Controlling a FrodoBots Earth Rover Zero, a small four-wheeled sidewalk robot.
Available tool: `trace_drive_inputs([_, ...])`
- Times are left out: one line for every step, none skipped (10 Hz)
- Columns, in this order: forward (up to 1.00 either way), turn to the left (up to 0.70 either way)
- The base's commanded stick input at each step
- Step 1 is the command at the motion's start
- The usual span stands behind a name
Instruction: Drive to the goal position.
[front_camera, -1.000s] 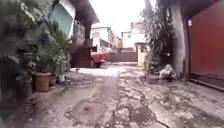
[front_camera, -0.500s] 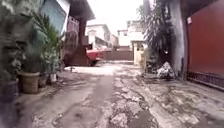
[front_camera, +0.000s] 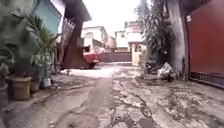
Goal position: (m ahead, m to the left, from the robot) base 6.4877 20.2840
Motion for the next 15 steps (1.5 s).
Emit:
trace_drive_inputs([0.30, 0.00])
trace_drive_inputs([0.30, 0.00])
trace_drive_inputs([0.30, 0.00])
trace_drive_inputs([0.30, 0.00])
trace_drive_inputs([0.30, 0.17])
trace_drive_inputs([0.30, 0.27])
trace_drive_inputs([0.30, 0.18])
trace_drive_inputs([0.30, 0.06])
trace_drive_inputs([0.42, 0.00])
trace_drive_inputs([0.50, 0.00])
trace_drive_inputs([0.50, 0.00])
trace_drive_inputs([0.50, 0.00])
trace_drive_inputs([0.50, 0.00])
trace_drive_inputs([0.50, 0.00])
trace_drive_inputs([0.50, 0.07])
